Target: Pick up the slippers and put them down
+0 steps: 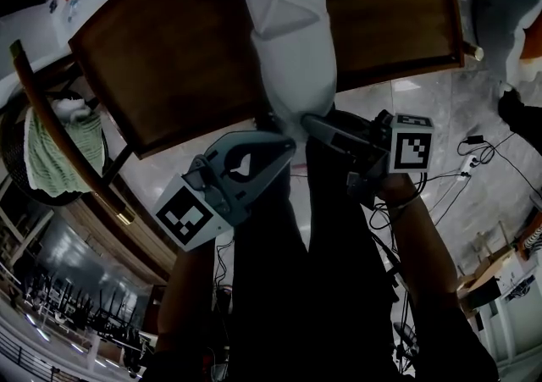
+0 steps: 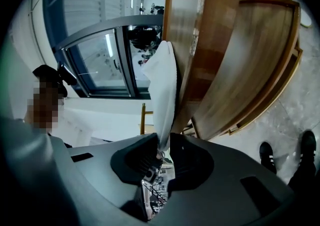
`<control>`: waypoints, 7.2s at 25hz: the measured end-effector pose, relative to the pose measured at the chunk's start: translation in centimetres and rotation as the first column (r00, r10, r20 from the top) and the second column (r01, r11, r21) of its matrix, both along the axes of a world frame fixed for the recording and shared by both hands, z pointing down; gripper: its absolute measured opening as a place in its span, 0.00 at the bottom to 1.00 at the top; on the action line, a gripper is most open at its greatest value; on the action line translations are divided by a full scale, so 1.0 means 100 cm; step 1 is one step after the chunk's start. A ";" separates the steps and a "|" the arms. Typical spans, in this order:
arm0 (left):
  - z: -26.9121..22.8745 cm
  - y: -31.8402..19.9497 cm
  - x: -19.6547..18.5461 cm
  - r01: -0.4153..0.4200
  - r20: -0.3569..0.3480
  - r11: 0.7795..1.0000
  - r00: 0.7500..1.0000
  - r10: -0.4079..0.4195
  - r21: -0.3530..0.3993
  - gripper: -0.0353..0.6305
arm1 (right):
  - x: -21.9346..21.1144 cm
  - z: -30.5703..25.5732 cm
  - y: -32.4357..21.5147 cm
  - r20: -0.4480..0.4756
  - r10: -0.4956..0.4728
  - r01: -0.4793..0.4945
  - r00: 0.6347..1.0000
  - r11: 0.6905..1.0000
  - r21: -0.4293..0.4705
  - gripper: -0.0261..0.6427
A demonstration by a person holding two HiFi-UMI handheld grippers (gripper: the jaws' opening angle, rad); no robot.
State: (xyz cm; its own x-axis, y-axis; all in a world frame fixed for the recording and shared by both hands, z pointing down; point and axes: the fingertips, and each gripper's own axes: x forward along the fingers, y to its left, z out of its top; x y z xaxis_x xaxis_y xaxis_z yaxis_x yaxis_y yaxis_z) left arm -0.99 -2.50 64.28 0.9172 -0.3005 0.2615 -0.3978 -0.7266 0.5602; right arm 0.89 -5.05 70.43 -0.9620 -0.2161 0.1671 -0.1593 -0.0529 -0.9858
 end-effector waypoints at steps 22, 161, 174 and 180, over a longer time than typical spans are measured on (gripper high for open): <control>-0.060 -0.008 -0.006 0.077 -0.040 0.993 0.996 -0.074 0.086 0.07 | 0.005 -0.087 -0.012 0.044 0.000 -0.010 0.999 0.974 0.228 0.14; -0.404 -0.020 0.013 0.001 -0.008 0.777 1.000 0.006 0.630 0.07 | 0.064 -0.432 -0.022 -0.008 0.292 -0.042 0.956 0.165 0.985 0.10; -0.419 0.007 -0.048 0.112 0.012 0.721 0.986 -0.166 0.684 0.07 | 0.015 -0.485 0.000 -0.040 0.281 0.080 0.959 -0.132 0.988 0.10; -0.410 -0.001 -0.052 0.122 0.005 0.734 0.986 -0.169 0.669 0.07 | 0.008 -0.480 -0.012 -0.034 0.263 0.057 0.964 -0.081 0.995 0.09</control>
State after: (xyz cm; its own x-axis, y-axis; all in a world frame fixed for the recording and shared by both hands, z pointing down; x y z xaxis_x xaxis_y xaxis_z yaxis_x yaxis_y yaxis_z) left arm -6.22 -2.57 23.26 0.8369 -0.5473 -0.0021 -0.5460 -0.8347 -0.0711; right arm 1.69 -6.20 22.39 -0.8968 -0.3959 -0.1975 -0.4116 0.9103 0.0443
